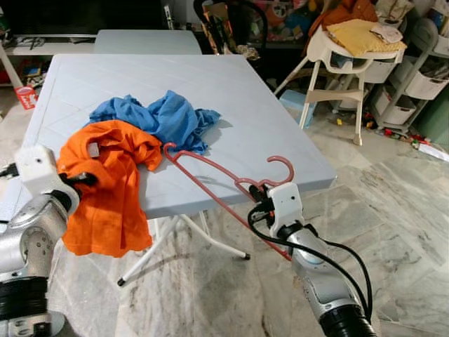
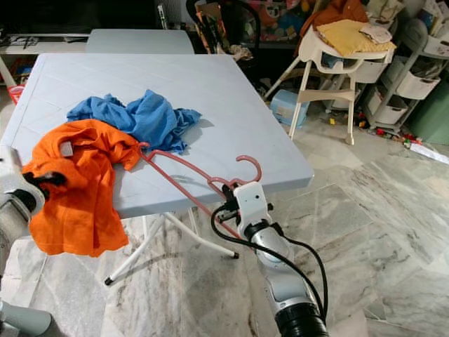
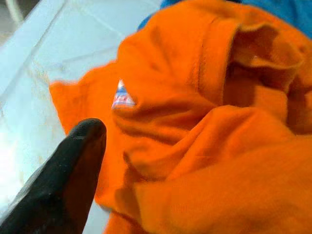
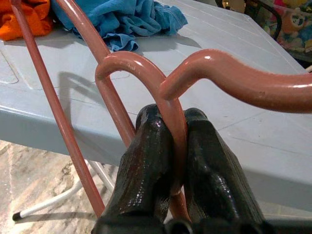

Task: Hang hanger

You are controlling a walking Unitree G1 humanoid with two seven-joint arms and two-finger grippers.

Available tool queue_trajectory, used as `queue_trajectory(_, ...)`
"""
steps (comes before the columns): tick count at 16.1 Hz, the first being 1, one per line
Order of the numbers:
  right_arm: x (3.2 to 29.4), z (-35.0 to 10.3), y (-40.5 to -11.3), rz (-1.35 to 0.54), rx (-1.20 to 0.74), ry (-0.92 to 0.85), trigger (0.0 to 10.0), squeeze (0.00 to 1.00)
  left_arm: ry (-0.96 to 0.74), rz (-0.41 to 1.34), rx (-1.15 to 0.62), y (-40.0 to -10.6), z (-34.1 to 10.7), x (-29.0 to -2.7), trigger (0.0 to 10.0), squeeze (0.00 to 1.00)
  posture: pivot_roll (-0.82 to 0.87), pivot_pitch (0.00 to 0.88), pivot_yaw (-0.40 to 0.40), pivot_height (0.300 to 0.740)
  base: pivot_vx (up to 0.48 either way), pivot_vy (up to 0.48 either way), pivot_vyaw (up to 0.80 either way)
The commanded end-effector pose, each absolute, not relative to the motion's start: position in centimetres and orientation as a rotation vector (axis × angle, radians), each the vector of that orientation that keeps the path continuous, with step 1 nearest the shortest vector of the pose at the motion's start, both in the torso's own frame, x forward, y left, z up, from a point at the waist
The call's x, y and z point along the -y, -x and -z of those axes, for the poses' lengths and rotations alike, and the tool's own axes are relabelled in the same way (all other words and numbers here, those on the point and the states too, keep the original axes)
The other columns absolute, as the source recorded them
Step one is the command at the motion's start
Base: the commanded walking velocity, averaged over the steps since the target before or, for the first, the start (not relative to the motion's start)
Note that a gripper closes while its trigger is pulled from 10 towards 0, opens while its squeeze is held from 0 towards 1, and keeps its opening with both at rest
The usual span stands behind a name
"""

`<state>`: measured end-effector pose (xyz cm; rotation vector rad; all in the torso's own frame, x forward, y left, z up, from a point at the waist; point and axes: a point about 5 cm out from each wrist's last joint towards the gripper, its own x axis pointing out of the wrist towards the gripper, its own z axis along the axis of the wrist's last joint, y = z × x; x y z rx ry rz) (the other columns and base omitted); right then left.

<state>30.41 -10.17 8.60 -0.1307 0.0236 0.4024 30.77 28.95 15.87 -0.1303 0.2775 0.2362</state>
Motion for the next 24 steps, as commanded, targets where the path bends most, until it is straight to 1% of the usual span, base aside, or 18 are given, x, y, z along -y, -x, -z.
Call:
queue_trajectory(1, 10.6, -7.9, -30.4, -0.393, -0.067, 0.149, 10.0, 0.00, 0.098, -0.223, -0.258, -31.1, -16.8, -28.9, 10.0, 0.00, 0.02, 0.029, -0.084, 0.740, 0.000, 0.000, 0.00)
queue_trajectory(3, 10.6, -7.8, -30.3, -0.395, -0.071, 0.151, 10.0, 0.00, -0.352, -0.138, -0.238, -31.5, -19.6, -29.8, 10.0, 0.00, 0.02, 0.029, -0.084, 0.740, 0.000, 0.000, 0.00)
queue_trajectory(5, 10.6, -7.7, -30.3, -0.395, -0.076, 0.152, 10.0, 0.00, -0.561, -0.054, -0.252, -31.7, -21.5, -30.3, 10.0, 0.00, 0.02, 0.030, -0.083, 0.740, 0.000, 0.000, 0.00)
queue_trajectory(6, 10.6, -7.7, -30.3, -0.394, -0.080, 0.155, 10.0, 0.00, -0.628, -0.016, -0.268, -31.8, -22.1, -30.5, 10.0, 0.40, 0.02, 0.031, -0.083, 0.740, 0.000, 0.000, 0.00)
queue_trajectory(7, 10.6, -7.6, -30.3, -0.394, -0.085, 0.157, 10.0, 0.00, -0.663, 0.012, -0.293, -31.7, -22.1, -30.7, 10.0, 1.00, 0.02, 0.031, -0.081, 0.740, 0.000, 0.000, 0.00)
queue_trajectory(8, 10.6, -7.5, -30.3, -0.393, -0.089, 0.159, 10.0, 0.00, -0.702, 0.064, -0.342, -31.5, -21.8, -30.8, 10.0, 1.00, 0.01, 0.031, -0.080, 0.740, 0.000, 0.000, 0.00)
queue_trajectory(10, 10.5, -7.5, -30.3, -0.394, -0.090, 0.158, 10.0, 0.00, -0.518, 0.208, -0.354, -31.5, -21.7, -29.6, 10.0, 1.00, 0.01, 0.030, -0.077, 0.740, 0.000, 0.000, 0.00)
queue_trajectory(11, 10.5, -7.5, -30.2, -0.393, -0.092, 0.160, 10.0, 0.00, -0.349, 0.004, -0.191, -33.0, -24.0, -30.7, 10.0, 0.85, 0.01, 0.031, -0.076, 0.740, 0.000, 0.000, 0.00)
queue_trajectory(13, 10.6, -7.4, -30.2, -0.390, -0.094, 0.162, 10.0, 0.00, -0.613, -0.409, -0.059, -33.1, -26.3, -34.8, 10.0, 0.77, 0.01, 0.029, -0.076, 0.740, 0.000, 0.000, 0.00)
queue_trajectory(14, 10.6, -7.4, -30.1, -0.391, -0.094, 0.164, 10.0, 0.00, -0.496, -0.430, -0.009, -32.7, -26.5, -35.5, 10.0, 0.05, 0.01, 0.030, -0.078, 0.740, 0.000, 0.000, 0.00)
queue_trajectory(15, 10.6, -7.4, -30.1, -0.391, -0.094, 0.164, 10.0, 0.00, -0.484, -0.448, 0.015, -32.6, -26.8, -35.7, 10.0, 0.00, 0.01, 0.030, -0.078, 0.740, 0.000, 0.000, 0.00)
queue_trajectory(16, 10.6, -7.4, -30.2, -0.391, -0.094, 0.165, 10.0, 0.00, -0.570, -0.635, 0.098, -31.5, -27.2, -37.1, 10.0, 0.00, 0.01, 0.033, -0.078, 0.740, 0.000, 0.000, 0.00)
queue_trajectory(17, 10.6, -7.4, -30.2, -0.391, -0.094, 0.165, 10.0, 0.00, -0.575, -0.616, 0.063, -31.5, -26.2, -37.3, 10.0, 0.00, 0.01, 0.033, -0.080, 0.740, 0.000, 0.000, 0.00)
queue_trajectory(19, 10.6, -7.4, -30.1, -0.392, -0.094, 0.166, 10.0, 0.00, -0.532, -0.317, -0.220, -32.6, -21.4, -35.6, 10.0, 0.00, 0.01, 0.033, -0.082, 0.740, 0.000, 0.000, 0.00)
queue_trajectory(20, 10.5, -7.4, -30.1, -0.397, -0.096, 0.167, 10.0, 0.00, -0.585, 0.154, -0.508, -31.1, -15.9, -31.9, 10.0, 0.00, 0.01, 0.033, -0.082, 0.740, 0.000, 0.000, 0.00)
queue_trajectory(21, 10.5, -7.4, -30.1, -0.399, -0.096, 0.166, 10.0, 0.00, -0.611, 0.276, -0.547, -30.1, -14.9, -30.5, 10.0, 0.00, 0.01, 0.033, -0.082, 0.740, 0.000, 0.000, 0.00)
queue_trajectory(23, 10.5, -7.4, -30.1, -0.397, -0.095, 0.164, 10.0, 0.00, -0.699, -0.283, -0.152, -33.2, -21.4, -34.2, 10.0, 0.00, 0.01, 0.035, -0.082, 0.740, 0.000, 0.000, 0.00)
queue_trajectory(24, 10.4, -7.3, -30.1, -0.399, -0.096, 0.165, 10.0, 0.00, -0.725, -0.250, -0.176, -33.2, -21.5, -34.2, 10.0, 0.00, 0.01, 0.035, -0.081, 0.740, 0.000, 0.000, 0.00)
